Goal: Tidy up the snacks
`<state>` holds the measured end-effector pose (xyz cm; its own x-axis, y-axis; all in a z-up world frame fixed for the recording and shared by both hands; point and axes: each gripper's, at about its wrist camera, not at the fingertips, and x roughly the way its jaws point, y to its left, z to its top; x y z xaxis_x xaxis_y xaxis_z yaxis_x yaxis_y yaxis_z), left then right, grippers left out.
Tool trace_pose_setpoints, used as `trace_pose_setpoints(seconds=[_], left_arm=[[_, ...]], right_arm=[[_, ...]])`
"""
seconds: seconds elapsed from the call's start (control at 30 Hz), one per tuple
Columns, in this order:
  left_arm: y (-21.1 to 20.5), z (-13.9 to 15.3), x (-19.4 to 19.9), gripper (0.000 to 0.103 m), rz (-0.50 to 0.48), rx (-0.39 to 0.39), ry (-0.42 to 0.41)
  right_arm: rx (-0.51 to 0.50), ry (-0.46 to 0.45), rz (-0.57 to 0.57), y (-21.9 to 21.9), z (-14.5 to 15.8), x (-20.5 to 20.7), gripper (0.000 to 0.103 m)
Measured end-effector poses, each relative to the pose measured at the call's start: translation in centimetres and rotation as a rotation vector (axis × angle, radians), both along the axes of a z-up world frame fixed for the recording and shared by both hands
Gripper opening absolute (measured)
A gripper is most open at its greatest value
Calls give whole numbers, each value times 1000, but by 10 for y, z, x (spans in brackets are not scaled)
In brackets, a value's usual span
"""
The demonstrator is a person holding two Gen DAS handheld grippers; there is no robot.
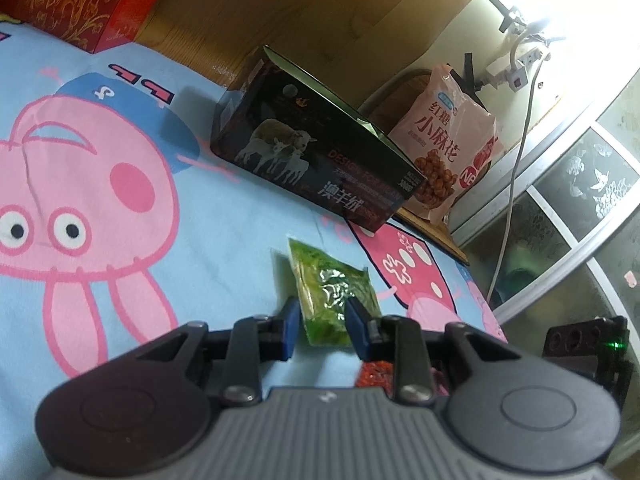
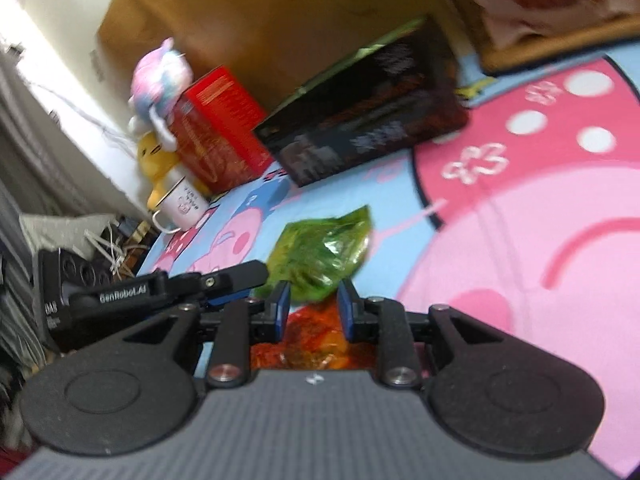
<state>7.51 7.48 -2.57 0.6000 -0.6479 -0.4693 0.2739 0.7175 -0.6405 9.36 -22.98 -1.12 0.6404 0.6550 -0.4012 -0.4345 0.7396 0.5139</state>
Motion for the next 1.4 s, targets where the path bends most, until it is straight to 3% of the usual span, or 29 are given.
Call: trace_pose_setpoints(seconds=[0.1, 0.2, 0.33, 0.5, 0.73, 0.87, 0.9, 1.4], left_arm=[[1, -3, 4, 13, 4, -13, 32], [5, -6, 8, 9, 14, -43, 62], [7, -8, 9, 8, 14, -54, 70], [7, -9, 10, 8, 12, -60, 74], [7, -8, 9, 8, 11, -59, 71], [7, -8, 9, 8, 12, -59, 72], [7, -8, 9, 8, 12, -58, 72], [10, 15, 3, 8, 31, -67, 5]], right_arm=[[8, 47, 4, 0, 1, 8, 29], [74, 100, 5, 2, -1, 24, 29], [134, 150, 5, 5, -4, 39, 23], [76, 98, -5, 6, 1, 29, 24], [115, 108, -17, 5, 0, 42, 25], [92, 60, -25, 11, -1, 43, 22], [77, 51, -34, 12, -2, 43, 15], [15, -198, -7, 30, 31, 9, 10]])
